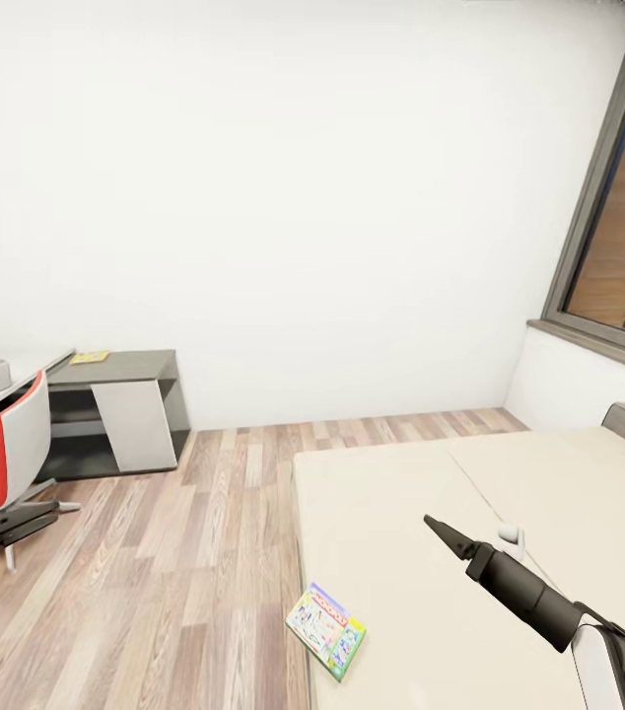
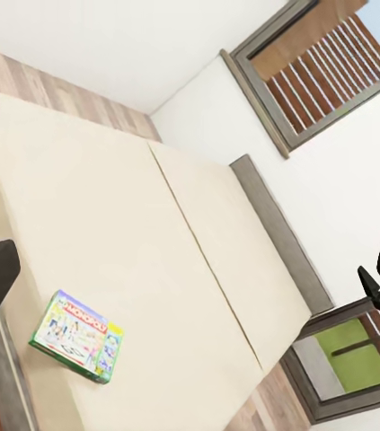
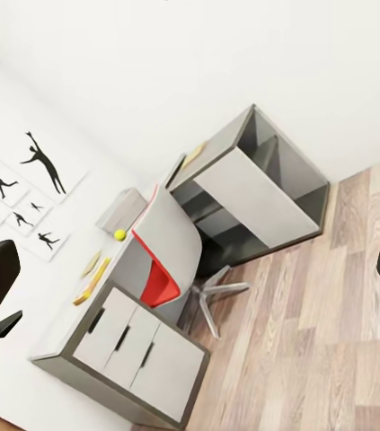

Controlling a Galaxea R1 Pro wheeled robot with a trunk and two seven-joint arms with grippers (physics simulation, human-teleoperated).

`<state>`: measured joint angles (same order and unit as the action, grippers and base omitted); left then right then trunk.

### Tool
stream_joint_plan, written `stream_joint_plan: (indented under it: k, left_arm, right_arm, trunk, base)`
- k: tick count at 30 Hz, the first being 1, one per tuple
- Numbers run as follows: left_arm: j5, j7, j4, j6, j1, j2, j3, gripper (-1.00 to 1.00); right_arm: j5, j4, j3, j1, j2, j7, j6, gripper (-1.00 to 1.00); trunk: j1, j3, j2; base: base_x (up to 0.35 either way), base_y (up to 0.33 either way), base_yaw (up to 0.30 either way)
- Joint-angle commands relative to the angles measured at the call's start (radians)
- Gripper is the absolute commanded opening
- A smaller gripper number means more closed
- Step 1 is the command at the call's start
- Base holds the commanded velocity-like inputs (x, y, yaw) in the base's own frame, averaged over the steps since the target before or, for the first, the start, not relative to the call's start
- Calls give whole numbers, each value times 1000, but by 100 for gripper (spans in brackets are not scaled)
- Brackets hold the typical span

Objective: Put all the toys in the child's room - the three board games (two on the bed and one on the table), the two jigsaw puzzles on the table, and the tennis ball on the table - inside the toy box on the table in the child's room.

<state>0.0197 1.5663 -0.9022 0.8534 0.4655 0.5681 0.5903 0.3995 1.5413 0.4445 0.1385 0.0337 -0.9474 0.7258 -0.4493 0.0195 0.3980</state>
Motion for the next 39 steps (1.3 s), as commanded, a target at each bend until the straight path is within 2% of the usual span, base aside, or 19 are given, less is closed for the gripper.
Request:
stream_joint_plan:
  k: [1,11,39]
  left_arm:
    - [-2,5,0,11,1,0,0,100]
    - [-2,5,0,10,1,0,0,100]
    - [-2,5,0,10,1,-6,0,100]
  right_arm:
    - [2,0,2,1,1,-2,6,100]
    - [2,0,2,1,1,-2,7,100]
    - [3,-1,2,1,1,1,4,100]
  trunk:
    - [-1,0,2]
    - [-1,-11,2]
    - [-1,-13,2]
  base:
    - [0,0,0]
    - [0,0,0]
    - [0,0,0]
